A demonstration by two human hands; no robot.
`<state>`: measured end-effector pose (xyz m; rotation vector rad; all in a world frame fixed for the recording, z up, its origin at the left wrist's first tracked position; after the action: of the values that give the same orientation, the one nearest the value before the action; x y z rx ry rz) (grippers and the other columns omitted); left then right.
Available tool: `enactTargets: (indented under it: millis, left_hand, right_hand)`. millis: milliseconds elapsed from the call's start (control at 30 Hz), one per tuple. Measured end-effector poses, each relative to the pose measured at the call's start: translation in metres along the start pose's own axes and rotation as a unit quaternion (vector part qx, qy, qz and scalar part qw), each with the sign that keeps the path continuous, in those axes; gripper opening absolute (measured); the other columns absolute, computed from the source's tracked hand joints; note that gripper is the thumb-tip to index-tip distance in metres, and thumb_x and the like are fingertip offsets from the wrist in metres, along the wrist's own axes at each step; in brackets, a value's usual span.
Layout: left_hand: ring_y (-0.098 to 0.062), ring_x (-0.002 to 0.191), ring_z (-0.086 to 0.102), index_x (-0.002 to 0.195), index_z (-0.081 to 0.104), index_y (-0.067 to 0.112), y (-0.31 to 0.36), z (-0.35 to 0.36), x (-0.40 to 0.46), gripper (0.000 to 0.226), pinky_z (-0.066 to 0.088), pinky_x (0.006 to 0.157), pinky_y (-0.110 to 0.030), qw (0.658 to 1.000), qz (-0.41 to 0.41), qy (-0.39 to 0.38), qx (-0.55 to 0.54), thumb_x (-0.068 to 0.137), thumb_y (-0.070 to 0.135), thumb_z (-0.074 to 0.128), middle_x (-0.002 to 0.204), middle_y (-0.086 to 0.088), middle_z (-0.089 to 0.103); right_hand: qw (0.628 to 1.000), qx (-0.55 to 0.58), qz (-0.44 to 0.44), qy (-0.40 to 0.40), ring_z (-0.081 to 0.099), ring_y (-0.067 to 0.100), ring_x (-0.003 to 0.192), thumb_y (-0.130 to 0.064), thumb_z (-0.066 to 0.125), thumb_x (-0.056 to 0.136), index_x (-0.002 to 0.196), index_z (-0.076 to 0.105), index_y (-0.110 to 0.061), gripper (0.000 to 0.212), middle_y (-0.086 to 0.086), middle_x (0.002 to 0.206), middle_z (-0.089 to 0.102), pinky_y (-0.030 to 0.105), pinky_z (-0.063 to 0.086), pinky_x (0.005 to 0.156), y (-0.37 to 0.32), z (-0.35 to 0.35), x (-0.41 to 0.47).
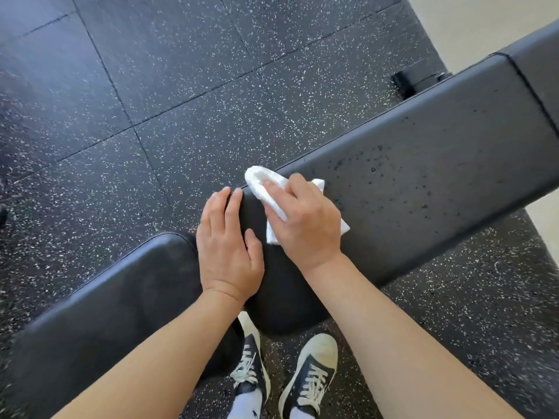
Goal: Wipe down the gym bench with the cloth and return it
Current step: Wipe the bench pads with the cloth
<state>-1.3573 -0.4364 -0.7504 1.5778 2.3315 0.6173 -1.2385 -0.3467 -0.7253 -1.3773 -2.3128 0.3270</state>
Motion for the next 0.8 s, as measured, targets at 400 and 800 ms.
enactTargets:
  millis: [400, 800]
  left_hand:
    - [-0.033, 0.156, 0.026, 0.160, 0.035, 0.009, 0.000, -0.003, -0.001, 0.068, 0.030, 0.122, -0.048, 0.998, -0.024, -0.054, 0.029, 0.095, 0.029, 0.036, 0.166, -0.012, 0.034]
    - [-0.034, 0.161, 0.011, 0.163, 0.025, 0.004, -0.006, -0.012, -0.026, 0.070, 0.014, 0.131, -0.044, 0.993, 0.029, -0.063, 0.091, 0.100, 0.031, 0.037, 0.172, -0.018, 0.018]
  right_hand:
    - [0.994, 0.005, 0.002, -0.106, 0.055, 0.022, 0.075, -0.022, 0.073, 0.093, 0.117, 0.060, -0.020, 0.028, -0.003, 0.094, 0.055, 0.032, 0.049, 0.063, -0.003, -0.039, -0.067]
    - [0.992, 0.006, -0.089, -0.090, 0.047, 0.023, 0.067, -0.037, 0.064, 0.099, 0.090, 0.065, -0.013, 0.026, 0.002, 0.082, 0.052, 0.037, 0.043, 0.058, 0.013, -0.041, -0.078]
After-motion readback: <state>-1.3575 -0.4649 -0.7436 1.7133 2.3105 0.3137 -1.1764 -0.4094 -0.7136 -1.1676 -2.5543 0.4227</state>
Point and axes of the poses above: each hand's wrist, its own x-axis towards the middle knuckle, its own z-axis out of the palm, y = z × x, the point moved 5 cm from there along x, towards the middle knuckle
